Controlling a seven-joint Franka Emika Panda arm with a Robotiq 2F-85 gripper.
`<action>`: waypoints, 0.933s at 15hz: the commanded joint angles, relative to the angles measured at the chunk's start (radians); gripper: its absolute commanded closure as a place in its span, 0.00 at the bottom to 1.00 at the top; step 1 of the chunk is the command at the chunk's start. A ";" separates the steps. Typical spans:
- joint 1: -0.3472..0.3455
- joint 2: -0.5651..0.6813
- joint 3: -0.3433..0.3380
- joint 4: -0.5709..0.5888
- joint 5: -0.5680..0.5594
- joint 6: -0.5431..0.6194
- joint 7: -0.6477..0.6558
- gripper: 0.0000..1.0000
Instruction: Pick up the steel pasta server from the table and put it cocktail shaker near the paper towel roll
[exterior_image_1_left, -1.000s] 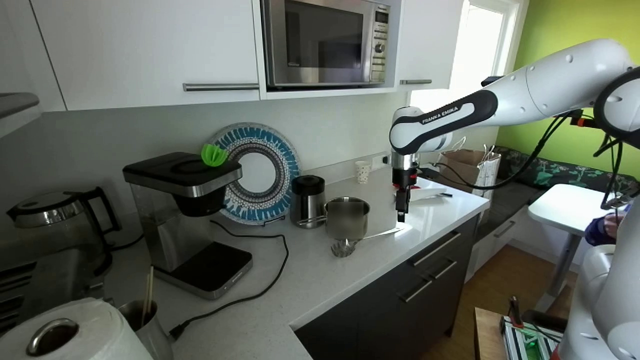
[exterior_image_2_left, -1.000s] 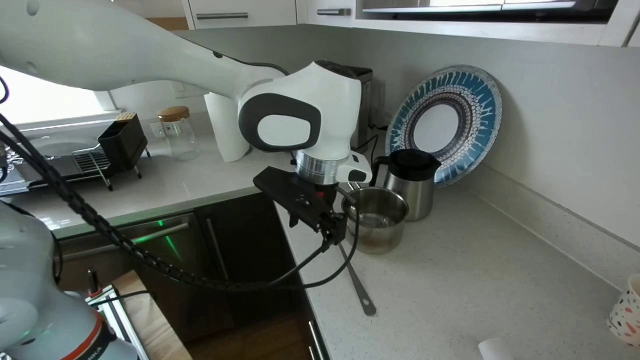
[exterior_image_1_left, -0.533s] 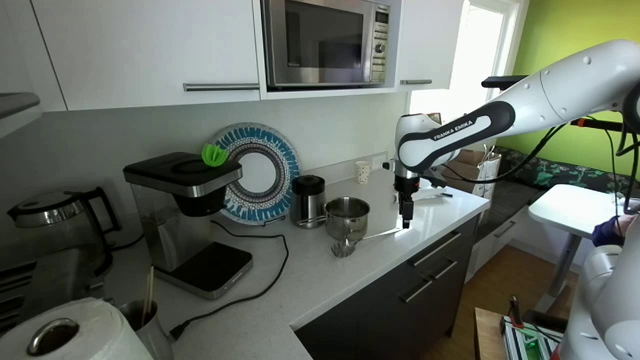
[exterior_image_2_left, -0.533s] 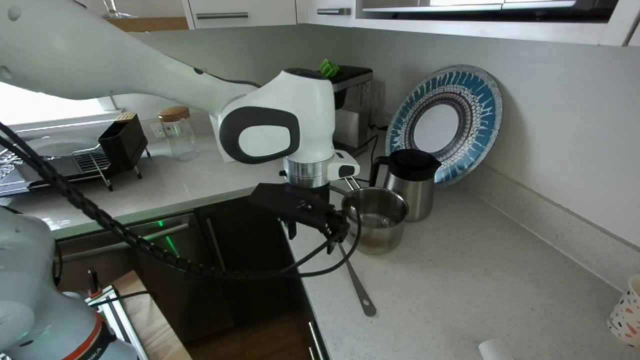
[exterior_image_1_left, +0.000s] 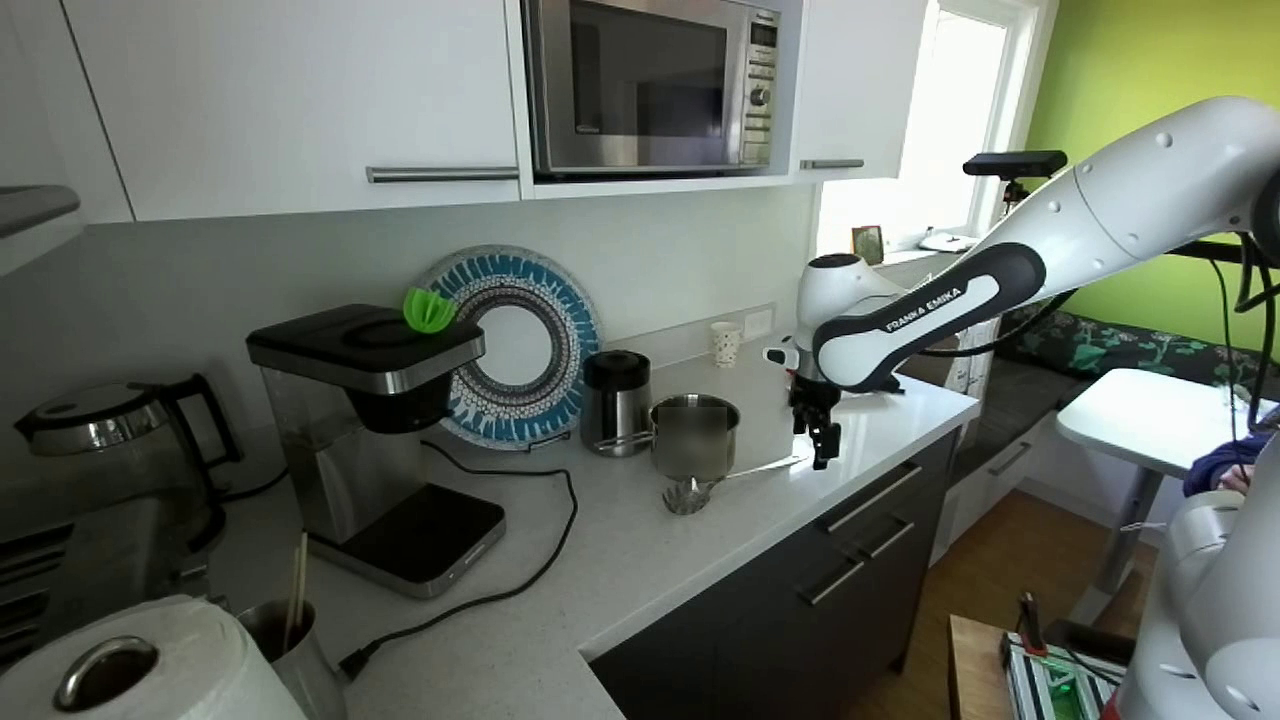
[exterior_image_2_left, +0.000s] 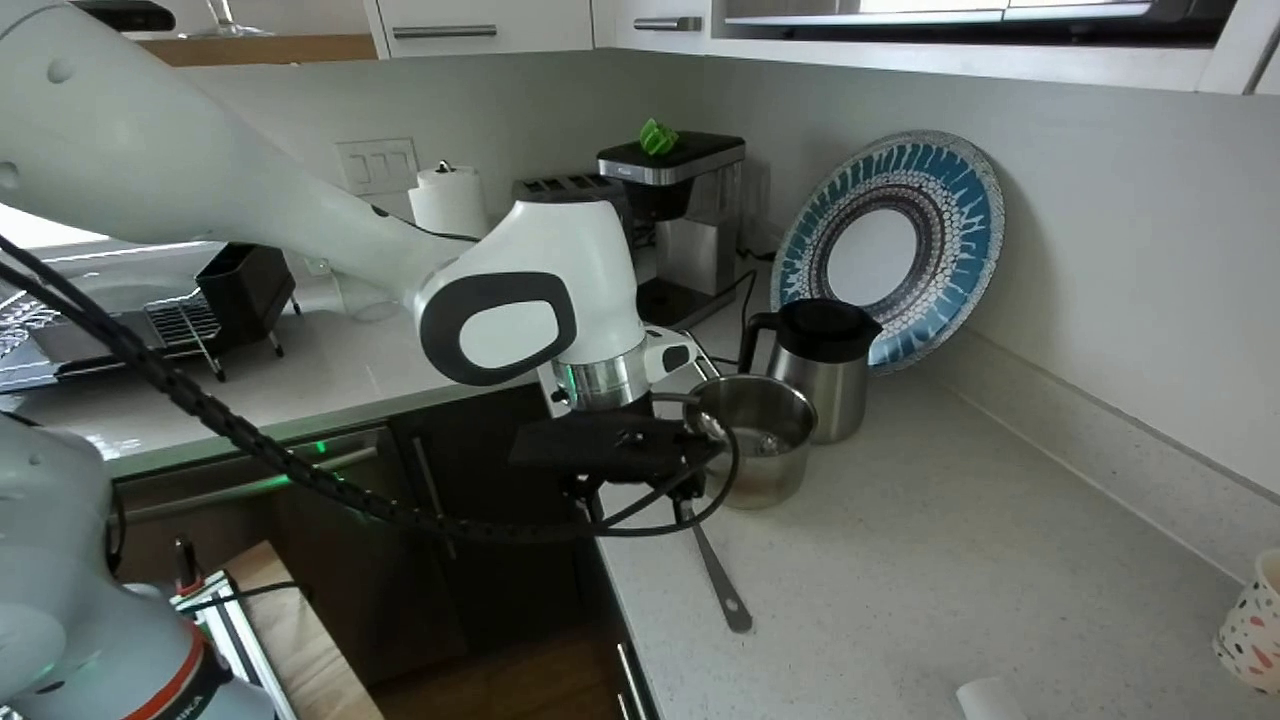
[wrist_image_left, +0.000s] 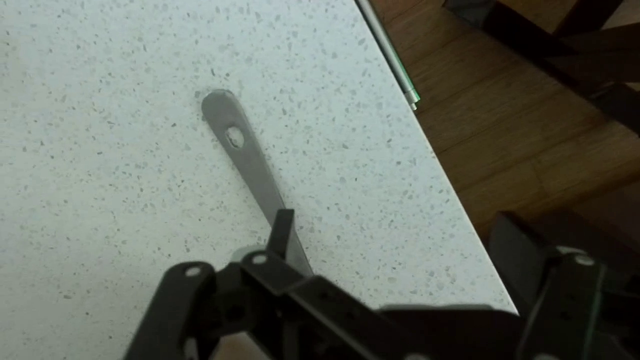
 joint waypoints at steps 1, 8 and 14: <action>0.011 -0.027 -0.004 -0.033 0.068 0.059 -0.164 0.00; 0.070 -0.007 -0.029 -0.051 0.430 0.156 -0.659 0.00; 0.071 0.100 -0.023 0.032 0.726 0.133 -0.855 0.05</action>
